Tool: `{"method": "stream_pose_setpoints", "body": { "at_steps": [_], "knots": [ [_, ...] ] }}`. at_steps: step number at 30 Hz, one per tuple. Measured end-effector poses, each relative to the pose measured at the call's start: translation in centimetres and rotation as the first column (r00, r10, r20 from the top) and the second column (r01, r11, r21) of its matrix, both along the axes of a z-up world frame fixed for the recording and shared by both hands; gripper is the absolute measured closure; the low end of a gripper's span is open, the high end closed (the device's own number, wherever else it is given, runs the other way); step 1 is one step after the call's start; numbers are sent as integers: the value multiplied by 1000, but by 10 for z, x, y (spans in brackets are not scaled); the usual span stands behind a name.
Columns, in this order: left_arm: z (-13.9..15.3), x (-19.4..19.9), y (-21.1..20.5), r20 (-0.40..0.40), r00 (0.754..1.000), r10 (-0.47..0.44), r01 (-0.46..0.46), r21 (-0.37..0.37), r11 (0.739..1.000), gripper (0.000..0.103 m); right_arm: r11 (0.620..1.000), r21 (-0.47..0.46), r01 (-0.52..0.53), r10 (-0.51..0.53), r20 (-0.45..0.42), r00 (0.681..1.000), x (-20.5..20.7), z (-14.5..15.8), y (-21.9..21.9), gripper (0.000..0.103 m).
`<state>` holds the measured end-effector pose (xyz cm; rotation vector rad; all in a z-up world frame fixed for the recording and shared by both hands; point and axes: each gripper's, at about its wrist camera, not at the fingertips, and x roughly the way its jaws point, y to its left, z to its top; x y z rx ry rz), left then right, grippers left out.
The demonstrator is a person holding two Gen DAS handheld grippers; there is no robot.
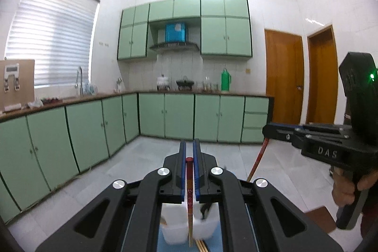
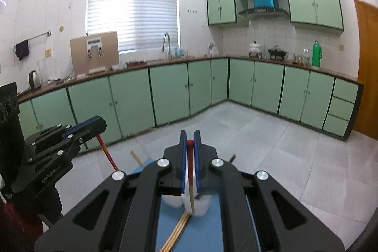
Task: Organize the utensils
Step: 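Carry both red-patterned chopsticks up and lower them into the white holder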
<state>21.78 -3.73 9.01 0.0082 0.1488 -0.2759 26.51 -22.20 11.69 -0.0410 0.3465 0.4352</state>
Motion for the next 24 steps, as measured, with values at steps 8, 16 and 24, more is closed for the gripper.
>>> {"method": "stream_pose_setpoints", "body": {
  "at_steps": [8, 16, 24],
  "knots": [
    [11, 39, -9, 113, 993, 44, -44, -2, 999, 98, 1000, -11, 25, -25, 32, 999, 37, -2, 7, 98],
    [-32, 89, -13, 47, 999, 27, -27, -2, 1000, 97, 999, -21, 41, -42, -42, 998, 70, -46, 13, 98],
    [-72, 119, -3, -139, 990, 27, -25, 15, 1000, 90, 999, -30, 37, -41, -141, 989, 82, -79, 16, 93]
  ]
}}
